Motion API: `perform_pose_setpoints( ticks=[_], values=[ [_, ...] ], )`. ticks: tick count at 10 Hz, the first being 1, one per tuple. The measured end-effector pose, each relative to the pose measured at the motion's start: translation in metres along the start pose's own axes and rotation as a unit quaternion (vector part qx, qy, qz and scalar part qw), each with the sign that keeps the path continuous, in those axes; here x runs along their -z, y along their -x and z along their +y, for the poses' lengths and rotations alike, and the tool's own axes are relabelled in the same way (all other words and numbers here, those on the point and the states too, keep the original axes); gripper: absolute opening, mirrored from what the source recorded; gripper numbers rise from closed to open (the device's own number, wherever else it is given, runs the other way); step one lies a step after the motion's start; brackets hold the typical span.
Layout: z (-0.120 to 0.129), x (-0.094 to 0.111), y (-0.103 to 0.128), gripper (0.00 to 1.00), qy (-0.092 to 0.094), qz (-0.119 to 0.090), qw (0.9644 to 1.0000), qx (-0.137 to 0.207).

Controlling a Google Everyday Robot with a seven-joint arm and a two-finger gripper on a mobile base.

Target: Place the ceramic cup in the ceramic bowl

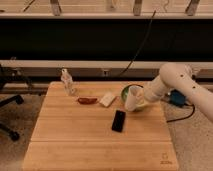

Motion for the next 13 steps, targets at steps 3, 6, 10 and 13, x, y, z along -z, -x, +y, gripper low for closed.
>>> perform_pose_setpoints(
  ticks=[3,6,10,13],
  values=[
    [-0.002,0.000,-0.008,0.00,-0.006,0.004,1.0000,-0.004],
    [-0.021,-0.011,-0.010,0.00,-0.021,0.009,0.9997,0.000],
    [-0.042,-0.036,-0.016,0.00,-0.029,0.026,0.9992,0.007],
    [-0.061,-0.074,-0.035,0.00,-0.033,0.048,0.9983,0.005]
  ],
)
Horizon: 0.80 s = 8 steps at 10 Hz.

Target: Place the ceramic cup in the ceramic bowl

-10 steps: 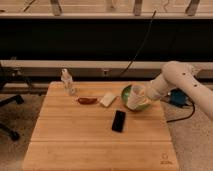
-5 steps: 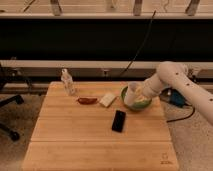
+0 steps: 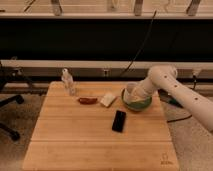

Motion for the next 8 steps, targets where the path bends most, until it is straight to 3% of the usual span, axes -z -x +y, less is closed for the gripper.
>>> perform_pose_setpoints(
  ticks=[2,4,6,8],
  values=[
    [-0.011,-0.012,-0.013,0.00,-0.003,0.011,0.9999,-0.008],
    [-0.014,-0.011,-0.027,0.00,-0.008,0.021,0.9996,-0.018],
    [-0.019,-0.009,-0.033,0.14,-0.013,0.030,0.9992,-0.022],
    [-0.020,-0.003,-0.038,0.35,-0.018,0.040,0.9988,-0.021]
  ],
)
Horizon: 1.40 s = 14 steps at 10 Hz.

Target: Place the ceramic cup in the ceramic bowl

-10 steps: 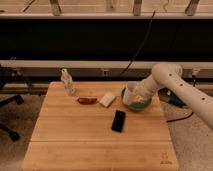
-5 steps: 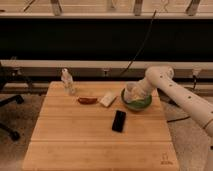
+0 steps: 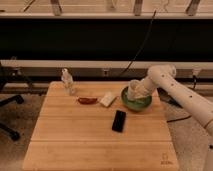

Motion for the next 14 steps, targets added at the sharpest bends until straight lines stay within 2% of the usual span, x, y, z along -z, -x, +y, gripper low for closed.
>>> perform_pose_setpoints(
  ticks=[1,2,4,5,10,13,14],
  values=[
    [0.000,0.003,-0.001,0.47,-0.001,0.003,1.0000,0.002],
    [0.001,0.004,-0.002,0.54,0.000,0.003,1.0000,0.003],
    [0.005,0.011,-0.002,0.74,0.001,-0.003,1.0000,0.007],
    [0.007,0.013,-0.002,0.79,0.002,-0.004,0.9999,0.009],
    [0.012,0.033,-0.001,0.80,0.004,-0.003,0.9998,0.020],
    [0.006,0.065,0.000,0.80,-0.003,-0.007,0.9997,0.023],
    [0.004,0.070,0.001,0.80,-0.002,-0.007,0.9997,0.023]
  ],
)
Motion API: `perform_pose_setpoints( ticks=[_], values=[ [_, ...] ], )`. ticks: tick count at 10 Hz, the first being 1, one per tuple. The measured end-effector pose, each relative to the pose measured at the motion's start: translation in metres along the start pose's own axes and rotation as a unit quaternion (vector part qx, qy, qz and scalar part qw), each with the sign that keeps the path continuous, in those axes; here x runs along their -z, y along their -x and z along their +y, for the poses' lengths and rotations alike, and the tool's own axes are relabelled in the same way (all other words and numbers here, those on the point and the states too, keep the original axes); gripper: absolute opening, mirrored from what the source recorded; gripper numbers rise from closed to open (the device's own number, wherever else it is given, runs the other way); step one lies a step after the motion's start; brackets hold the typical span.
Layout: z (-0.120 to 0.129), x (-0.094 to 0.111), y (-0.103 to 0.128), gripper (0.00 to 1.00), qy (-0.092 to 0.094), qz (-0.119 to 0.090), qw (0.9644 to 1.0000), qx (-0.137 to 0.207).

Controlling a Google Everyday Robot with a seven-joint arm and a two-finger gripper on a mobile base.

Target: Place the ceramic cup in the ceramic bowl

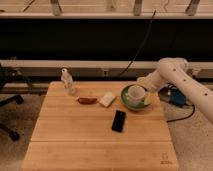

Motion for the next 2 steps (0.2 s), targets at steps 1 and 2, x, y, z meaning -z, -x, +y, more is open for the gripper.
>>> perform_pose_setpoints(
  ticks=[1,2],
  values=[
    [-0.0012,0.0006,0.0012,0.80,0.001,0.000,1.0000,0.000],
    [-0.0018,-0.0025,0.0028,0.80,0.001,0.000,1.0000,0.002]
  ],
)
